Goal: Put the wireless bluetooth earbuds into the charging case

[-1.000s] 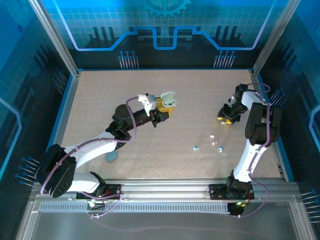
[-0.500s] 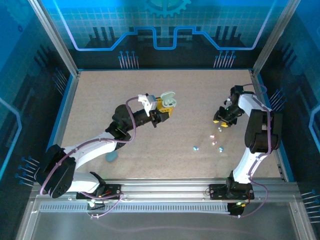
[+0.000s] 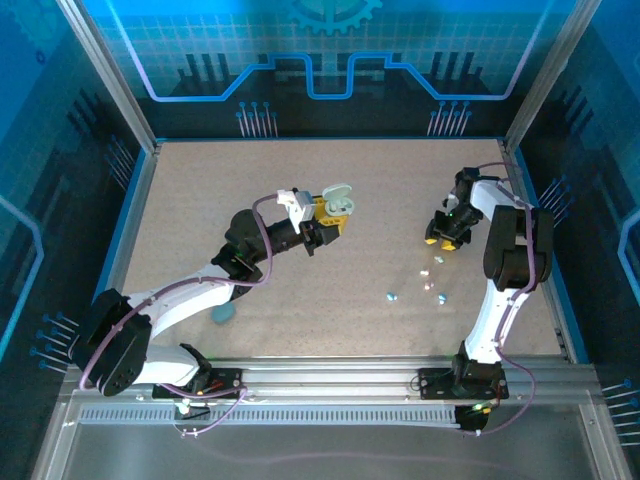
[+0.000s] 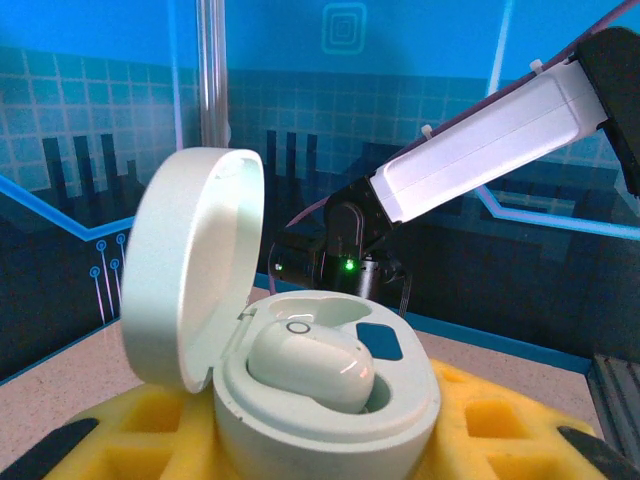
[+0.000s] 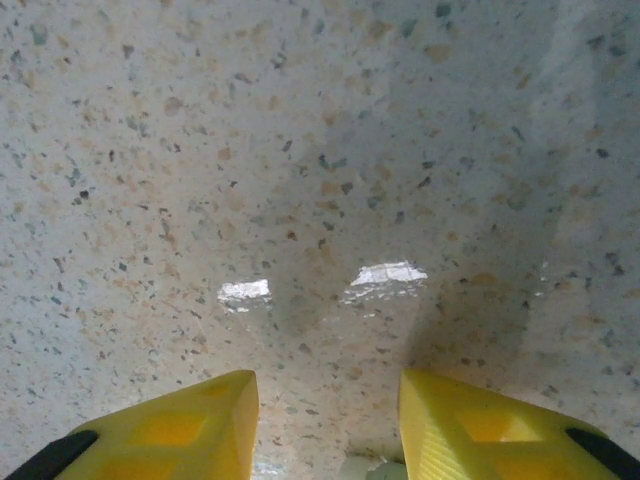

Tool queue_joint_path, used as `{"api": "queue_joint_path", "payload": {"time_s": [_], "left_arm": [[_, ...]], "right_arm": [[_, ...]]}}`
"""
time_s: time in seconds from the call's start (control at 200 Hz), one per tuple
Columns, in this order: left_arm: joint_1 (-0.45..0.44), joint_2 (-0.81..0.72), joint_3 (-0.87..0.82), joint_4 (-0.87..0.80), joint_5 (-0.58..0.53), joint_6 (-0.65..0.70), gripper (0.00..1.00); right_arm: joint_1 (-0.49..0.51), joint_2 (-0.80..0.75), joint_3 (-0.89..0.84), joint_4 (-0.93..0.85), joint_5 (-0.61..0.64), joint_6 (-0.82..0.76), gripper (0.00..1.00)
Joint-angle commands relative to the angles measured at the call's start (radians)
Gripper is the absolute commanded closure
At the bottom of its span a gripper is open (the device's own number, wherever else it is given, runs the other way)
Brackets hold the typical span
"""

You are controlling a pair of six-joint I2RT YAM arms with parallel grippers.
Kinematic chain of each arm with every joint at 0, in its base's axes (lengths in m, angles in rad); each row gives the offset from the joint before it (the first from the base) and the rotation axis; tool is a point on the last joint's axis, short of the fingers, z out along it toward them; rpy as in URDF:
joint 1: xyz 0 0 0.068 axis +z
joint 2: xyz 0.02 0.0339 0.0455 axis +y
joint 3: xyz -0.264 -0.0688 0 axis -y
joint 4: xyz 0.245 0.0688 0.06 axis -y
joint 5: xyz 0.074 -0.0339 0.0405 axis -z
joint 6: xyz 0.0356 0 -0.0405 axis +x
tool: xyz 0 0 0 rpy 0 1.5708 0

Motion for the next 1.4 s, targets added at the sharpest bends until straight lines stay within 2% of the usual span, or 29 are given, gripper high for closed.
{"api": "queue_joint_path", "payload": {"time_s": [0.0, 0.355, 0.485, 0.865, 1.111, 1.396], "left_arm": [[-0.006, -0.027, 0.018, 0.019, 0.009, -0.013, 0.64], [-0.005, -0.012, 0.021, 0.031, 0.014, -0.014, 0.64], [-0.006, -0.015, 0.020, 0.031, 0.013, -0.010, 0.64], [-0.006, -0.021, 0.016, 0.034, 0.018, -0.014, 0.64], [-0.006, -0.026, 0.019, 0.027, 0.014, -0.009, 0.64], [-0.006, -0.018, 0.022, 0.027, 0.018, -0.012, 0.64]], "right_arm": [[0.014, -0.027, -0.007, -0.029, 0.014, 0.000, 0.57], [0.059, -0.267, -0.209, 0.057, 0.044, 0.149, 0.58], [0.060, -0.320, -0.295, 0.108, -0.015, 0.203, 0.57], [0.060, -0.282, -0.323, 0.143, 0.037, 0.232, 0.56], [0.063, -0.250, -0.318, 0.148, 0.025, 0.231, 0.55], [0.060, -0.229, -0.296, 0.142, 0.085, 0.219, 0.55]]}}
